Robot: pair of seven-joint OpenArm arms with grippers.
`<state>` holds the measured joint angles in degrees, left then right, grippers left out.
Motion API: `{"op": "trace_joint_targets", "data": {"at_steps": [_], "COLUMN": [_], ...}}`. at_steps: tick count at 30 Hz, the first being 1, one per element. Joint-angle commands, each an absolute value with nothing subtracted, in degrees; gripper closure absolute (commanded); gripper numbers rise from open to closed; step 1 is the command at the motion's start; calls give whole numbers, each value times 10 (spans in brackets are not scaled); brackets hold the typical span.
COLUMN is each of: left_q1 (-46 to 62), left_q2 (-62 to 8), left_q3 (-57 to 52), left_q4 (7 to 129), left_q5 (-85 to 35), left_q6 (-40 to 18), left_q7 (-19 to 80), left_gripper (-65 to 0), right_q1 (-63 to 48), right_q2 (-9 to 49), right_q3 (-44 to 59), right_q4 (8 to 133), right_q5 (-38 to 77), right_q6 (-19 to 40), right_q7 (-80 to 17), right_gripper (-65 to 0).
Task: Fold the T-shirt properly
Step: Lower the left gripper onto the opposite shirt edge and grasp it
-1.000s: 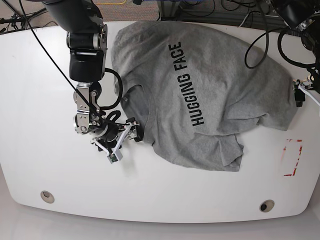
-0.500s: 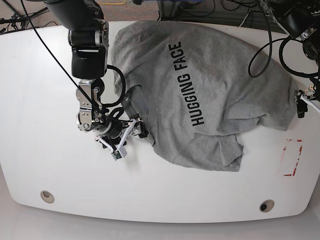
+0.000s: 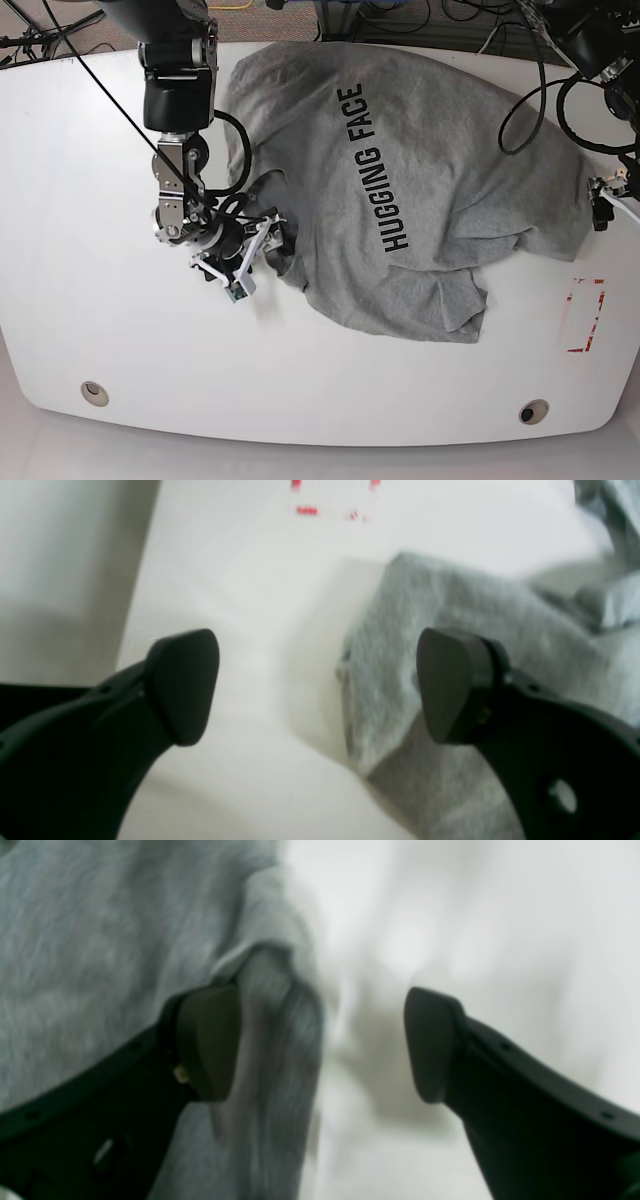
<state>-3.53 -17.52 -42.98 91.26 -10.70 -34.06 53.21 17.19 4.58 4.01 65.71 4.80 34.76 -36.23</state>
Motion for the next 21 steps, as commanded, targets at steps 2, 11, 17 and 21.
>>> {"op": "trace_joint_targets", "data": {"at_steps": [2,11,17,21], "left_q1": [-45,-52,-53,-52], "left_q2": [-186,-184,-181,-181], "left_q3": [-429,-404,-382,-366], "left_q4": [924,918,909,902], "left_q5": [-113,-112,-112,-113], "left_q6": [-339,-342,-341,-342], "left_q7": [520,517,516,514], "left_gripper": [-589,-589,-588,-586], "right_q1": [177,136,116,106], "right_q2": [48,49,48,47], "right_q3": [39,40,43,43], "right_q4": [681,713,740,749], "right_q5": [53,50,52,53], "right_q6": [350,355,356,356], "right_q7": [-352,-354,-354,-353], "right_gripper": [-487,-493,-495,-494]}}
